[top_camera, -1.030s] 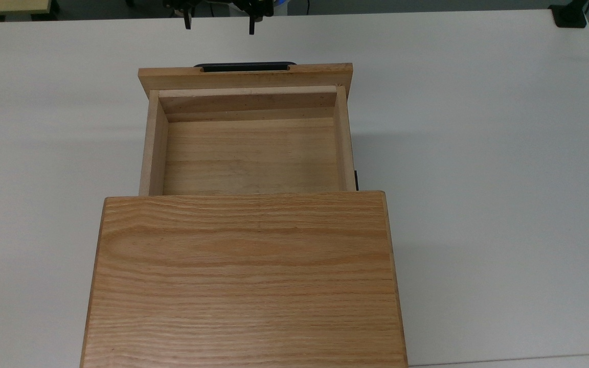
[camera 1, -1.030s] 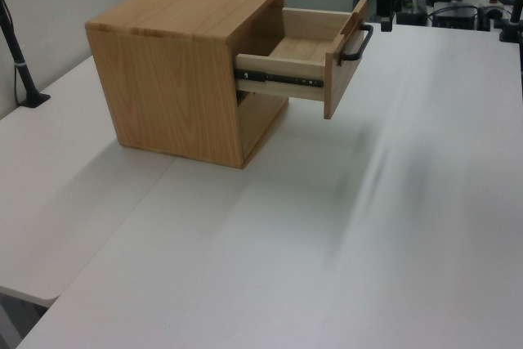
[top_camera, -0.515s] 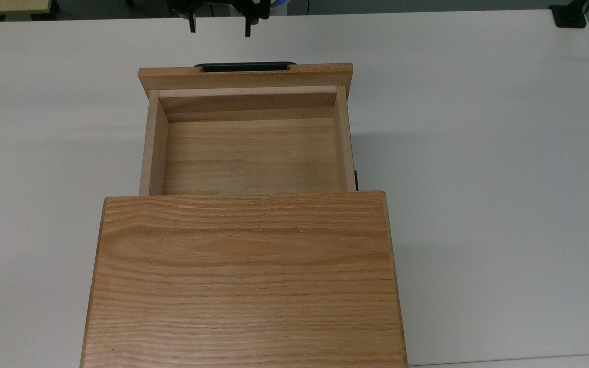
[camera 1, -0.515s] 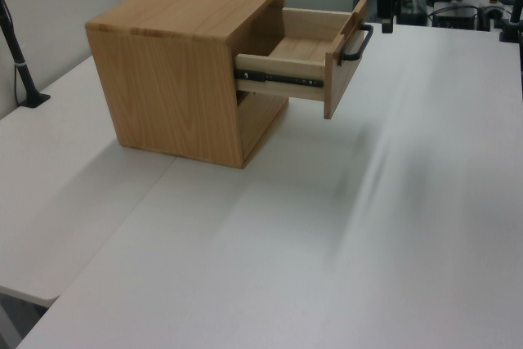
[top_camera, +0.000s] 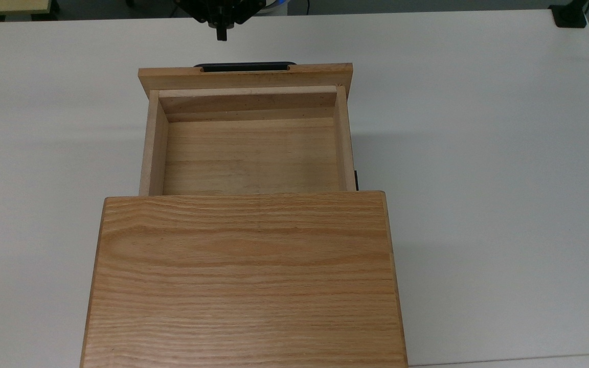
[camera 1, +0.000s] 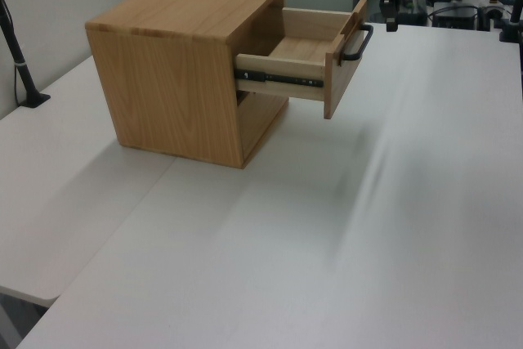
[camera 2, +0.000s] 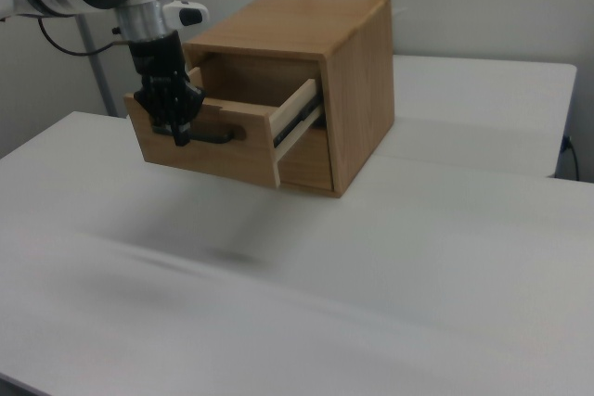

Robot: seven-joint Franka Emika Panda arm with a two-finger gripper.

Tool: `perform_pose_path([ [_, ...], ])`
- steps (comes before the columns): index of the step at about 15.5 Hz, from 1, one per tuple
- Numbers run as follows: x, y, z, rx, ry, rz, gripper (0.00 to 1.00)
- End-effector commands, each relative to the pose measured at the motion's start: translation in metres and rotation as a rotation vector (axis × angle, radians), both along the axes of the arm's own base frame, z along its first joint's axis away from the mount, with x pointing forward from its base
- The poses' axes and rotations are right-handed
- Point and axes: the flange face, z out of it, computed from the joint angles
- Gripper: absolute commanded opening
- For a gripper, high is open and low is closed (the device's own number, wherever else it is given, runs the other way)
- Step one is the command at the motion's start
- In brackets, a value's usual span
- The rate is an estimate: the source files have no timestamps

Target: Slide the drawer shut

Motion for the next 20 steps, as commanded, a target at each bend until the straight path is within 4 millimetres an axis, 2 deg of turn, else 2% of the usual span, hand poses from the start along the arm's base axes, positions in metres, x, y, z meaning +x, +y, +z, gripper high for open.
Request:
perform_pose_path([
  [1, -0.022, 0.002, -0.005, 0.018, 0.019, 0.039, 0.0],
  [4, -0.039, 0.005, -0.027, 0.024, 0.029, 0.055, 0.0],
  [6, -0.037, 0.009, -0.037, 0.024, 0.023, 0.066, 0.0],
  [11, -0.005, 0.013, -0.057, 0.065, -0.063, 0.07, 0.0],
  [15, 0.019, 0.016, -0.051, 0.108, -0.2, 0.051, 0.0],
  [20, 0.046, 0.02, -0.058, 0.141, -0.277, 0.034, 0.0],
])
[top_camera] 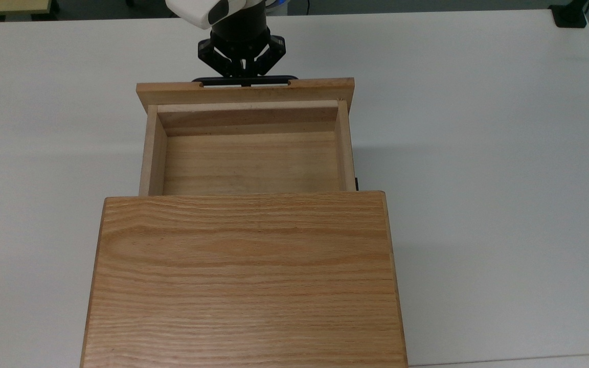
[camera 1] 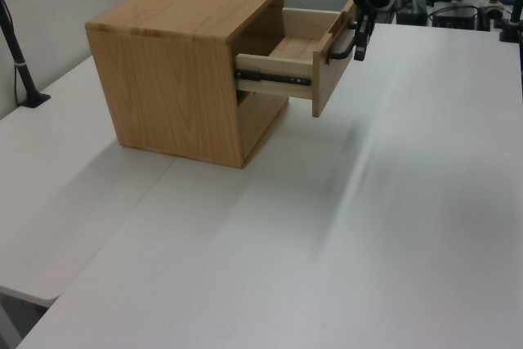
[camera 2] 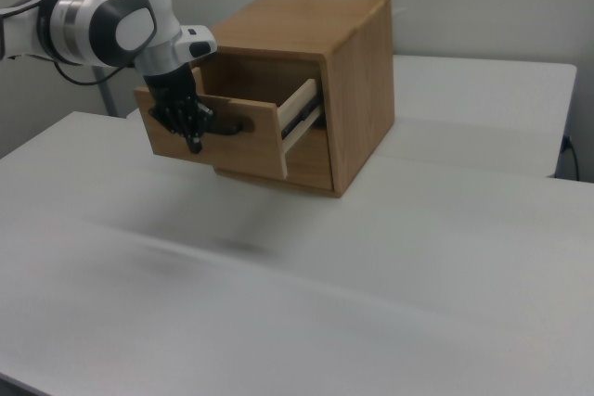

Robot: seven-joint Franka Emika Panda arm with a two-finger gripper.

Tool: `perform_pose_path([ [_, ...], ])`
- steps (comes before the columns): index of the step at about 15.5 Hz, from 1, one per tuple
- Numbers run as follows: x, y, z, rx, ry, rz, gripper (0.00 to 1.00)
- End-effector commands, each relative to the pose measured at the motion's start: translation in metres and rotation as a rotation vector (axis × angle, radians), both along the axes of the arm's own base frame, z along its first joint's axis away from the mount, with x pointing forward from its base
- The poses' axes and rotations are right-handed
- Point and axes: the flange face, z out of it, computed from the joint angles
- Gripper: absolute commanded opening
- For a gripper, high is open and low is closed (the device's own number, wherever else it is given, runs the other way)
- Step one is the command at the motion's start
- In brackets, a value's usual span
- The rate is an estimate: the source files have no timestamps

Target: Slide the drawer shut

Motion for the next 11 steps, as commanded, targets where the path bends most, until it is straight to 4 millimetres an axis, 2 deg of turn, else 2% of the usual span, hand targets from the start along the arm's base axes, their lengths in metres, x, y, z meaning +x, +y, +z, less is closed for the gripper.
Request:
perform_pose_path([
  [1, 0.028, 0.003, -0.003, 0.042, -0.067, -0.01, 0.0],
  [6, 0.067, 0.007, -0.01, 0.059, -0.099, -0.05, 0.0],
  [8, 0.08, 0.007, -0.006, 0.062, -0.119, -0.062, 0.0],
  [11, 0.098, 0.01, -0.007, 0.076, -0.225, -0.104, 0.0],
])
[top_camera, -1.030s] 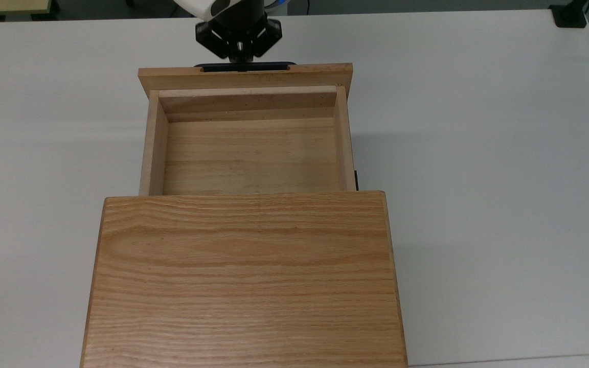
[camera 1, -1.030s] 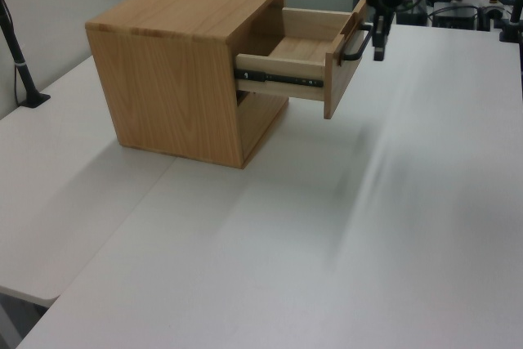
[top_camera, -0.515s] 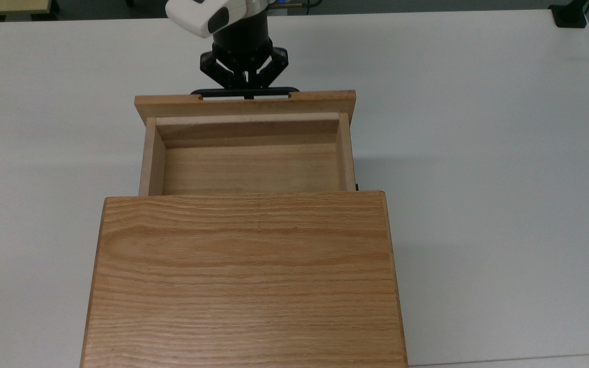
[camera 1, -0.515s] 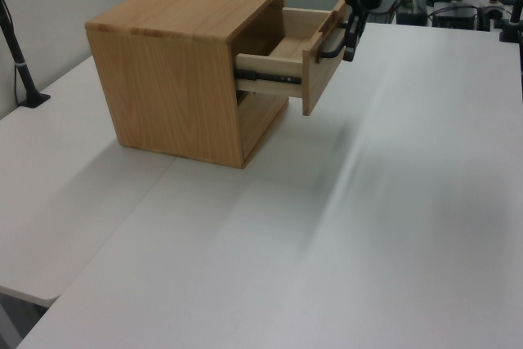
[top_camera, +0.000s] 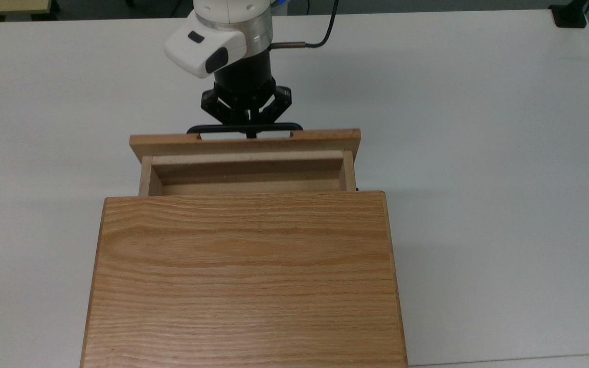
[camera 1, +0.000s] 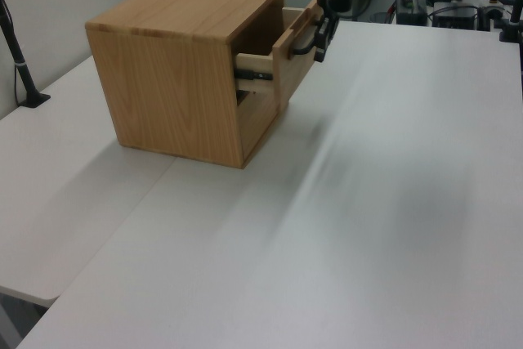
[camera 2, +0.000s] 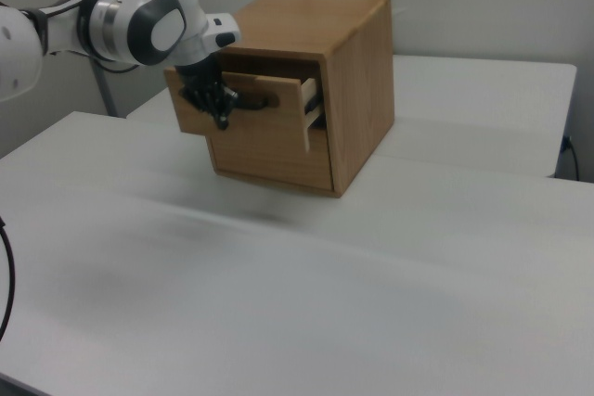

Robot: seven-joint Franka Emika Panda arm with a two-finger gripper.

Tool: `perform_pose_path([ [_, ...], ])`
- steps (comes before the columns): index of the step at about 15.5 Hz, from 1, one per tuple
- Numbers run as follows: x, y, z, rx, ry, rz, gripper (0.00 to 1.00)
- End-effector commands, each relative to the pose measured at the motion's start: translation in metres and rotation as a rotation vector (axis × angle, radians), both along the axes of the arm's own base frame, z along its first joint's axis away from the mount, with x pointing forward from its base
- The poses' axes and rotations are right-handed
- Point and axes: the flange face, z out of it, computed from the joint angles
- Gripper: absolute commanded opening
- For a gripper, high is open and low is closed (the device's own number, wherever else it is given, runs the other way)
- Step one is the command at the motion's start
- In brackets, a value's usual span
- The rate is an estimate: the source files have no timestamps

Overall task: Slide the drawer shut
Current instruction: 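Push the drawer front with the gripper into the wooden cabinet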

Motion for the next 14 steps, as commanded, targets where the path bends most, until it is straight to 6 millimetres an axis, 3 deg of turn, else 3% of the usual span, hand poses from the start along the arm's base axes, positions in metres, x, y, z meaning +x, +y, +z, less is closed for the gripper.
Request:
perform_pose_path([
  [1, 0.03, 0.004, -0.003, 0.032, -0.134, -0.069, 0.0],
  [6, 0.046, 0.01, -0.009, 0.042, -0.254, -0.079, 0.0],
  [10, 0.058, 0.019, -0.025, 0.043, -0.326, -0.07, 0.0],
  [14, 0.06, 0.019, -0.021, 0.045, -0.362, -0.07, 0.0],
])
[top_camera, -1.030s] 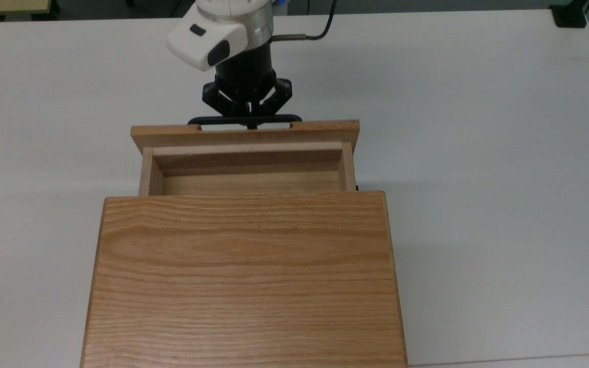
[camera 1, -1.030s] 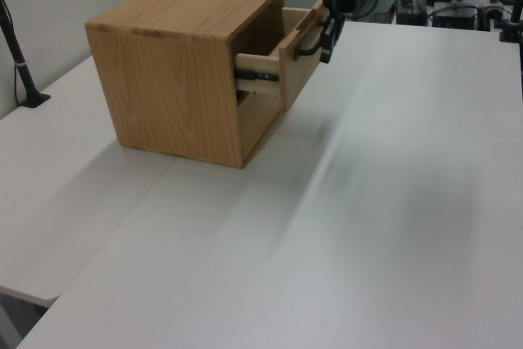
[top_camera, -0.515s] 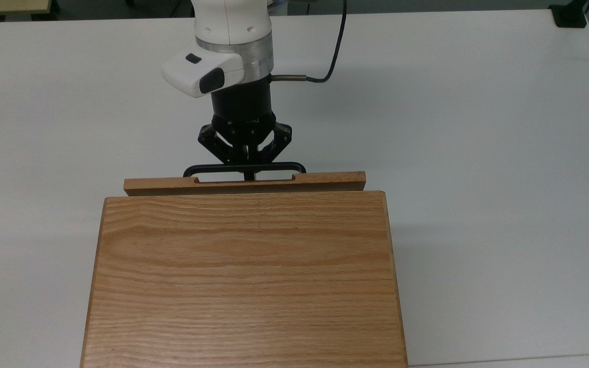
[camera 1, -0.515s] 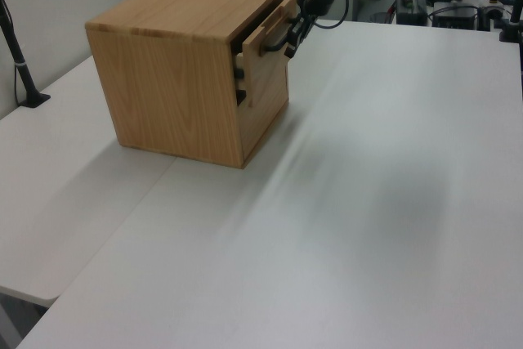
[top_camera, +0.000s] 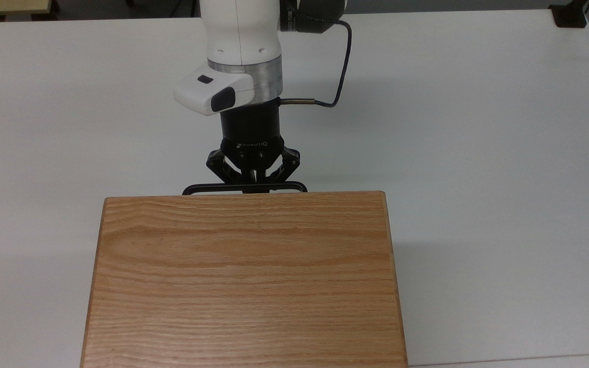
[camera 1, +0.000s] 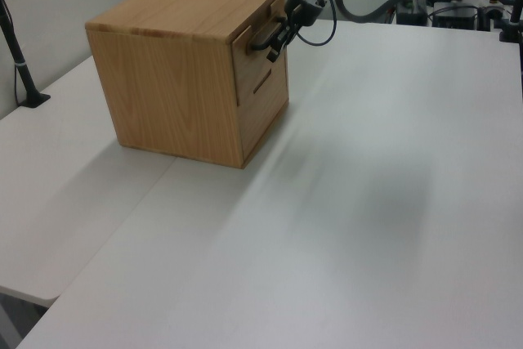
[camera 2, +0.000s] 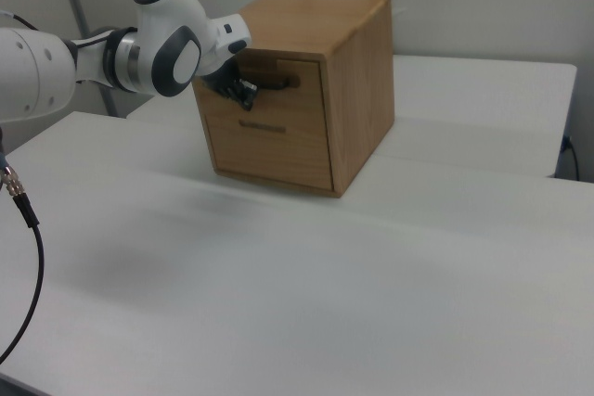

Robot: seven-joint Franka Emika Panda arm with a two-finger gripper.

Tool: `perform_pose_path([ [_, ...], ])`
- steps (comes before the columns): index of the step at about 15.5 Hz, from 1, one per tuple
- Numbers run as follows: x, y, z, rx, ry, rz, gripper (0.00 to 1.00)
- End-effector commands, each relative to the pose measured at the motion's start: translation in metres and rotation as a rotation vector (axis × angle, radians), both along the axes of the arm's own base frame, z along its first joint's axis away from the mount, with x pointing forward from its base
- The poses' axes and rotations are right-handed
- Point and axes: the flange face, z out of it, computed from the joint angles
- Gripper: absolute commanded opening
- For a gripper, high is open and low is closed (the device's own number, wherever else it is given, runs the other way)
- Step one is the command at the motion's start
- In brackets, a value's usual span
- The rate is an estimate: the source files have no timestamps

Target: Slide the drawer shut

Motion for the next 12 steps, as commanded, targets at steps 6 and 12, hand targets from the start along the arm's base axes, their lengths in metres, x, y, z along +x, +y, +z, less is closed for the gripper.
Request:
perform_pose_path([
  [6, -0.039, -0.009, 0.03, 0.025, 0.004, -0.015, 0.0],
  [12, -0.116, -0.023, 0.061, 0.016, 0.405, 0.025, 0.2],
])
